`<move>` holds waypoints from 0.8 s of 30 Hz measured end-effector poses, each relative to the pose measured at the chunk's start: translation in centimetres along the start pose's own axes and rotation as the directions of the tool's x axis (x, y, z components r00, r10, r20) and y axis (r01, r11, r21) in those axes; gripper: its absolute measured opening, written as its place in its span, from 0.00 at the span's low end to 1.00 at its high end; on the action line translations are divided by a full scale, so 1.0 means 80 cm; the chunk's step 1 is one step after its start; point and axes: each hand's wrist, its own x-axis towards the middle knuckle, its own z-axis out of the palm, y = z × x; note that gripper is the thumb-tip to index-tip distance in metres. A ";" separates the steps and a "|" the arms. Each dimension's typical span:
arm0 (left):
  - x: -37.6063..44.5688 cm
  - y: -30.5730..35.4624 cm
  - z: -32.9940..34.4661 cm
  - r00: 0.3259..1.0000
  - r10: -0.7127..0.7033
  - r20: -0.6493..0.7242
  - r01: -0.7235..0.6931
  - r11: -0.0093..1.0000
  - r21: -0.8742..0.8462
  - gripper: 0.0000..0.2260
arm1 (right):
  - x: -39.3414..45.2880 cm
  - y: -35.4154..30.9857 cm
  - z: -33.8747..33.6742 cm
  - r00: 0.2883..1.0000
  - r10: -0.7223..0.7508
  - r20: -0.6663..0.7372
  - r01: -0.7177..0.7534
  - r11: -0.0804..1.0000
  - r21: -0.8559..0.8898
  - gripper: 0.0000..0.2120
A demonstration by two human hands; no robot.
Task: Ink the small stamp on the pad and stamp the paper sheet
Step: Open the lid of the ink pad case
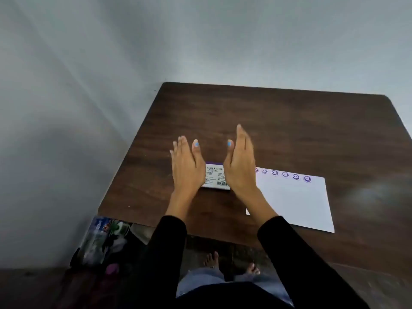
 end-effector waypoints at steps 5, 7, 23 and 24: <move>-0.023 -0.050 0.017 0.994 -0.107 0.028 0.108 0.994 -0.015 0.23 | -0.045 0.032 0.020 0.971 0.188 0.145 -0.163 0.972 -0.172 0.17; -0.024 -0.059 0.023 0.992 -0.126 0.022 0.126 0.992 0.002 0.22 | -0.048 0.035 0.023 0.958 0.232 0.167 -0.182 0.946 -0.268 0.14; -0.023 -0.063 0.031 0.967 -0.232 -0.105 0.225 0.972 -0.071 0.19 | -0.049 0.031 0.022 0.873 0.402 0.277 -0.337 0.906 -0.256 0.12; -0.022 -0.060 0.030 0.965 -0.239 -0.111 0.232 0.970 -0.072 0.20 | -0.048 0.031 0.020 0.866 0.415 0.280 -0.350 0.902 -0.252 0.11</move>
